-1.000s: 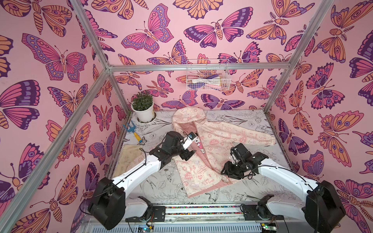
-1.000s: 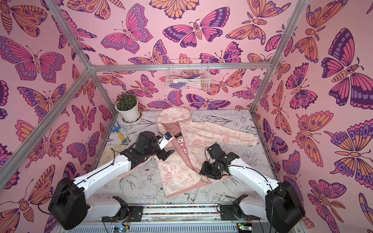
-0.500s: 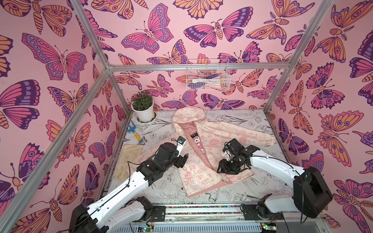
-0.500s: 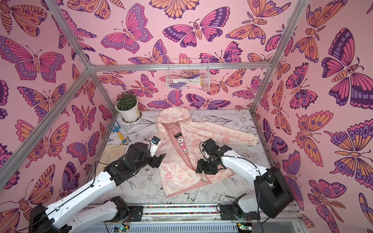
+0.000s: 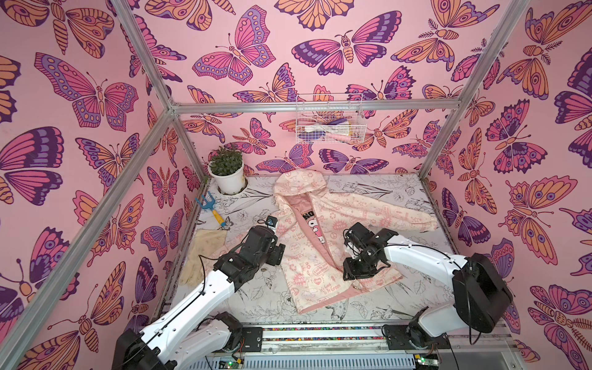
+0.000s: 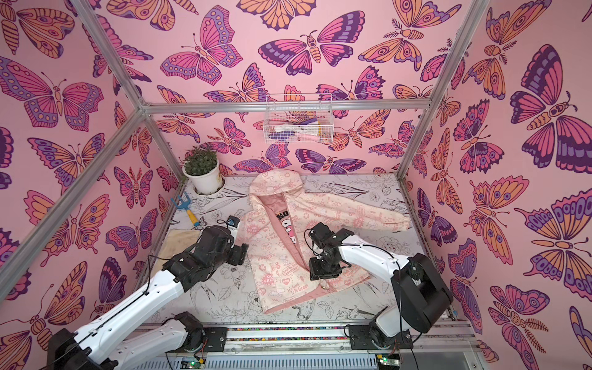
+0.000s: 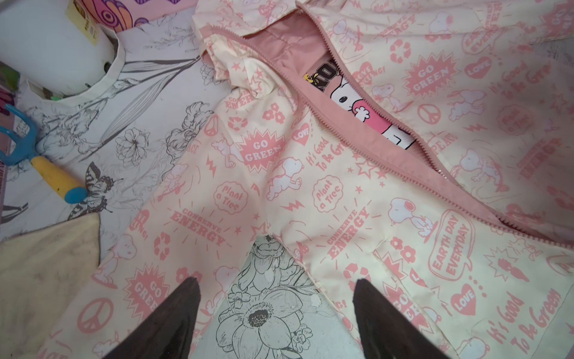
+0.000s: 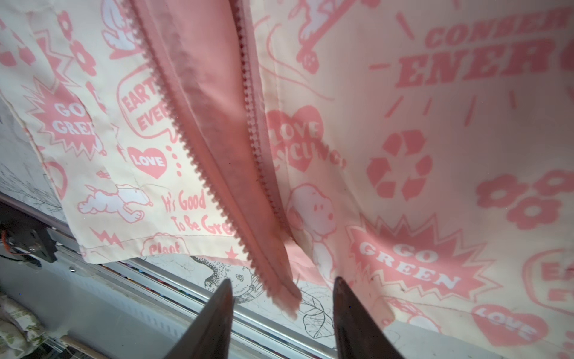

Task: Unzip the jacket
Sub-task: Unzip the zipper on the jacket.

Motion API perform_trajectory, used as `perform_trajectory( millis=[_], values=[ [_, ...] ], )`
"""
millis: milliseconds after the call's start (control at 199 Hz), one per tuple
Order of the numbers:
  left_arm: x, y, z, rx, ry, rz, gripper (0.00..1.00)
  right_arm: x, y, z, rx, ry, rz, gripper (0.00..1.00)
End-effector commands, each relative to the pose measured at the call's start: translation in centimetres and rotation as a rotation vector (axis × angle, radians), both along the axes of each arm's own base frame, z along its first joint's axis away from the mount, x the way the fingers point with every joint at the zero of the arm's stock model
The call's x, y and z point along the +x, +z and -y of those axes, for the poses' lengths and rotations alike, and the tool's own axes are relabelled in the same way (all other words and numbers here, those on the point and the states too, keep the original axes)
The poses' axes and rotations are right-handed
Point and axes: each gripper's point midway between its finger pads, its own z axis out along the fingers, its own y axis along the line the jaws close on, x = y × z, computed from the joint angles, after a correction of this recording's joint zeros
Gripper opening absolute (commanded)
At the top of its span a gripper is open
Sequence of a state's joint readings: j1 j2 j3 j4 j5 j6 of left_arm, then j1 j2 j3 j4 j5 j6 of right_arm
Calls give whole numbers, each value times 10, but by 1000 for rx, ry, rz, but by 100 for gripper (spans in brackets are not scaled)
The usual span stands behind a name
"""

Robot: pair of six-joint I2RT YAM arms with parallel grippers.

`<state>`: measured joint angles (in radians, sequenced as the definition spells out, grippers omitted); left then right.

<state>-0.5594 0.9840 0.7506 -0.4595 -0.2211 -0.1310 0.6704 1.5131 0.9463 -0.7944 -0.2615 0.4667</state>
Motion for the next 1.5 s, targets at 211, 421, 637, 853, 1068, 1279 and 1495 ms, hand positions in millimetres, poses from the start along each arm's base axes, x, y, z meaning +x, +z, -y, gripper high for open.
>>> perform_trajectory(
  millis=[211,421,637,853,1068,1279,1495],
  values=[
    [-2,-1,-2,-37,2,-51,77,7,3,-1,-63,39,12,16],
    [-6,-5,-4,-37,-5,-63,74,-2,10,-9,-17,4,-22,0],
    [-9,-2,-5,-39,-23,-71,68,-38,18,-18,225,-307,-151,0],
    [-4,-7,-1,-34,-47,-115,66,-81,-29,24,150,-395,-197,2],
    [9,-20,10,-25,-56,-179,66,-69,-5,48,-36,-277,-108,52],
    [14,-24,8,-10,-34,-183,67,-25,39,66,-206,-252,70,54],
    [23,-26,4,39,-46,-185,67,-15,27,61,-168,-306,3,56]
  ],
)
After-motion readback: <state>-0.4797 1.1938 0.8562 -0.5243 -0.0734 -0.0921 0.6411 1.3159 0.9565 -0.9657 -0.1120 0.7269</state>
